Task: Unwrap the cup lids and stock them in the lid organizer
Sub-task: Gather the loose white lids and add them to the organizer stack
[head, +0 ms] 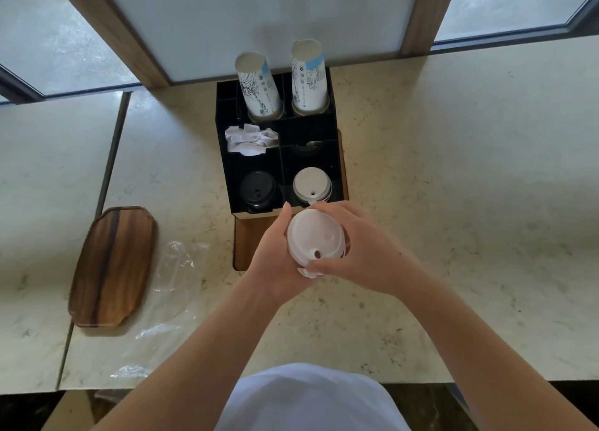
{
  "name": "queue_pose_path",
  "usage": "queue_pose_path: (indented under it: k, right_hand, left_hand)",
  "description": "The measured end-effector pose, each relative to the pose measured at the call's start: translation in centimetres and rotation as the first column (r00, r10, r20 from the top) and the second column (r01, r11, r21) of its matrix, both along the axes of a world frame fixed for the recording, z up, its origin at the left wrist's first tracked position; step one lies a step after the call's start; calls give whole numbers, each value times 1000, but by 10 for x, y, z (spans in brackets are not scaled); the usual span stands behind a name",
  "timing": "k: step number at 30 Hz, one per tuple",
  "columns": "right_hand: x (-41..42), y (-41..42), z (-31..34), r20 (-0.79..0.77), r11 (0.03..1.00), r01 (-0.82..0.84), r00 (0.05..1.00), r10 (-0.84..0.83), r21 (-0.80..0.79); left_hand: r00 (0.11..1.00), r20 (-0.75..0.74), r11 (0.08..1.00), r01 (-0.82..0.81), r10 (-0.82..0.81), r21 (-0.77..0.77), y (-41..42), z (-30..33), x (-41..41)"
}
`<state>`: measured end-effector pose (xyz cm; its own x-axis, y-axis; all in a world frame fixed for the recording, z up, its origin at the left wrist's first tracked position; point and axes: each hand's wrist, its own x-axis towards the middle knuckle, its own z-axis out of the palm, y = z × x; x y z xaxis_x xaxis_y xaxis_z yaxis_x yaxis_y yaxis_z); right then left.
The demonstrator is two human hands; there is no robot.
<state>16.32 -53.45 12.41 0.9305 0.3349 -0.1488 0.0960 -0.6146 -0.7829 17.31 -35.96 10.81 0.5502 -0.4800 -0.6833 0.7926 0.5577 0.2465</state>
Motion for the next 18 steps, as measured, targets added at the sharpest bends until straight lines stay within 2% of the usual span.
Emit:
queue_pose_path:
  k: [5,7,10,11,15,18]
  right_hand:
    - [9,0,-5,-28,998,-11,1000,9,-55]
    - [16,0,-9,-61,996,-28,998,23,-84]
    - [28,-4,-20,-109,990,-77,992,64,-116]
    - [34,-4,-23,-120,989,-85,990,71,-122]
    - [67,0,-37,-124,971,-117,988,93,-208]
    - [95,3,-48,-101,957,-119,990,95,-264]
  left_hand:
    - [994,87,998,61,-61,9,3,-7,7]
    - [989,109,993,87,-95,77,0,-9,10]
    - [995,42,955,74,-90,288,-10,-18,16]
    - [996,28,946,71,-84,316,-13,-20,20]
    - [999,-37,962,-5,16,274,-23,-20,40]
    - [996,-45,950,-57,74,307,-25,-26,61]
